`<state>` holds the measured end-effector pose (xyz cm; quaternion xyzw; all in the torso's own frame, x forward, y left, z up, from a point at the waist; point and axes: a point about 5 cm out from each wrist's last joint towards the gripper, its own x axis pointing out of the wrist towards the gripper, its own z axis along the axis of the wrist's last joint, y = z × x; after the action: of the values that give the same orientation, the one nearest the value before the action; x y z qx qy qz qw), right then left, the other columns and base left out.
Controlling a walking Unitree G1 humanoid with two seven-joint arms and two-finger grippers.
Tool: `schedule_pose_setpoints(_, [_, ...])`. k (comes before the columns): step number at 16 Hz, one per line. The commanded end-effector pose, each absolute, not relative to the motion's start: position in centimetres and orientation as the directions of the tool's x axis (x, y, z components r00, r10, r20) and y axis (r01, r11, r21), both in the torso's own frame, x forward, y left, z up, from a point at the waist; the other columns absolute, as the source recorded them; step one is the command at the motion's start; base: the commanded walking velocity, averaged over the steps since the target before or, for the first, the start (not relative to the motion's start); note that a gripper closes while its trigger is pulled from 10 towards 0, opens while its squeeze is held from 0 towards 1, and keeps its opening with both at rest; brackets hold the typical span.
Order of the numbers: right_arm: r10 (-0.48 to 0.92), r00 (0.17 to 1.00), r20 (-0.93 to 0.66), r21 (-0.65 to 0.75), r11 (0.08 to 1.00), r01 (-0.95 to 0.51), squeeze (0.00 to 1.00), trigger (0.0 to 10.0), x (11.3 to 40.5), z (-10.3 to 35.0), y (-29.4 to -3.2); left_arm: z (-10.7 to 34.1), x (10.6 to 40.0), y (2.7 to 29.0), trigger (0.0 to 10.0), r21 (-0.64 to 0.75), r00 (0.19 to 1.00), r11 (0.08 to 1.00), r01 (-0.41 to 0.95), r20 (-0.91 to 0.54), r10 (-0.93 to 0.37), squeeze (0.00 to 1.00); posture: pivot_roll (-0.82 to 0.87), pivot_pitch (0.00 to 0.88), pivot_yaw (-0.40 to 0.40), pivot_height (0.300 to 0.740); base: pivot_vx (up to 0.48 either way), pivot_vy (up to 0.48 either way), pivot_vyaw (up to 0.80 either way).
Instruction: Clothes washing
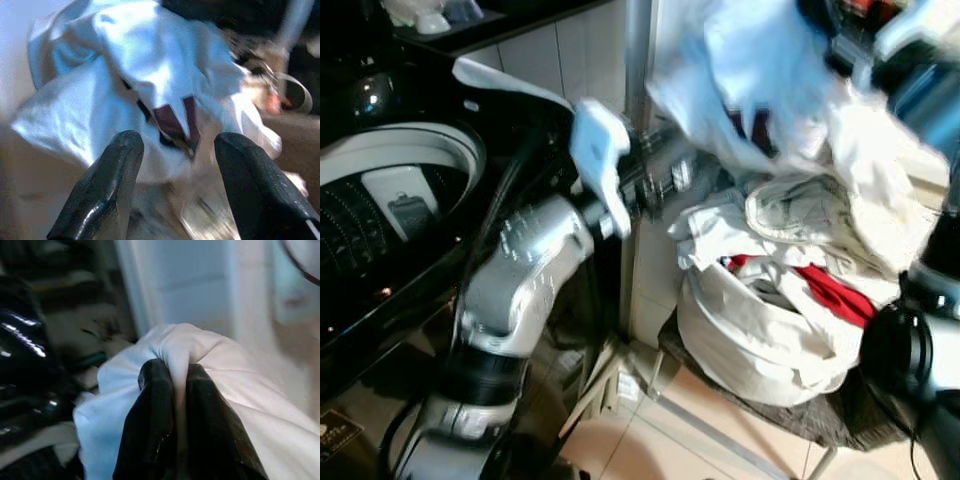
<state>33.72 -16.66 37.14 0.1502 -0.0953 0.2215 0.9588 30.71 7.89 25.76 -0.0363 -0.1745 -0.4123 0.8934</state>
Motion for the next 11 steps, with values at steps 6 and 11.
schedule_pose_setpoints(6, [0.557,0.791,0.253,0.311,0.728,-0.611,0.0,0.0,33.7,36.5,-12.0,29.7,31.2,6.9,10.0,0.058,0.558,0.675,0.735,0.515,-0.651,1.0,-0.02,0.0,-0.037,0.74,0.0,0.0,0.0])
schedule_pose_setpoints(11, [0.647,0.737,0.195,0.399,0.634,-0.662,0.0,0.0,33.3,34.0,-9.4,28.5,30.8,5.9,10.0,0.106,0.559,0.671,0.734,0.468,-0.685,0.93,-0.02,0.0,-0.054,0.74,0.0,0.0,0.0])
